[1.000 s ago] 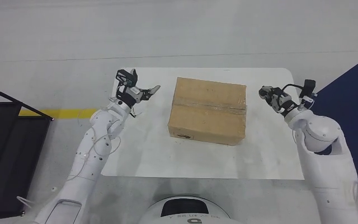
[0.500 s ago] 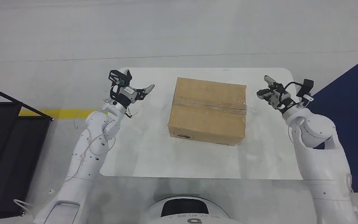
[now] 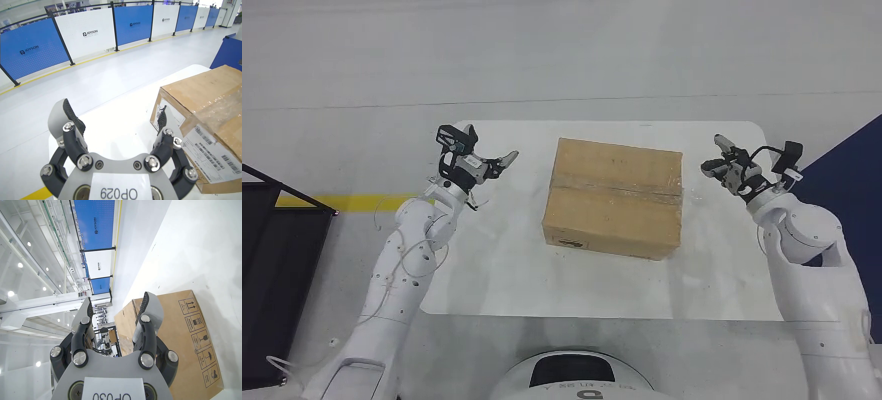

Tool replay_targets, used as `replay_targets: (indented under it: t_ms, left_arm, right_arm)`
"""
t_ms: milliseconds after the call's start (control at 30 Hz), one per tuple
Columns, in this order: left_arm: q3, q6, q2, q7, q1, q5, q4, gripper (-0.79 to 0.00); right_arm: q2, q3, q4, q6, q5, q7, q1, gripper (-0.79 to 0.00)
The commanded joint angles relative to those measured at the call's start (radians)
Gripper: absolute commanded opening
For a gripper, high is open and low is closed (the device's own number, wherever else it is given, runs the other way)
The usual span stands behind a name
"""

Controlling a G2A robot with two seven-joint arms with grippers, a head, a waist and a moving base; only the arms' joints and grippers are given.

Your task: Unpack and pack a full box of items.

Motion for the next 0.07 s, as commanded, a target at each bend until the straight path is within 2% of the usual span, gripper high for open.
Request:
replay_targets:
  t_ms: [0,33]
  left_arm:
    - [0.000,0.000,0.000,0.000,0.000,0.000,0.000,-0.001]
    - [0.000,0.000,0.000,0.000,0.000,0.000,0.000,0.000]
  right_arm:
    - [0.000,0.000,0.000,0.000,0.000,0.000,0.000,-0.287]
    - [0.000,0.000,0.000,0.000,0.000,0.000,0.000,-0.287]
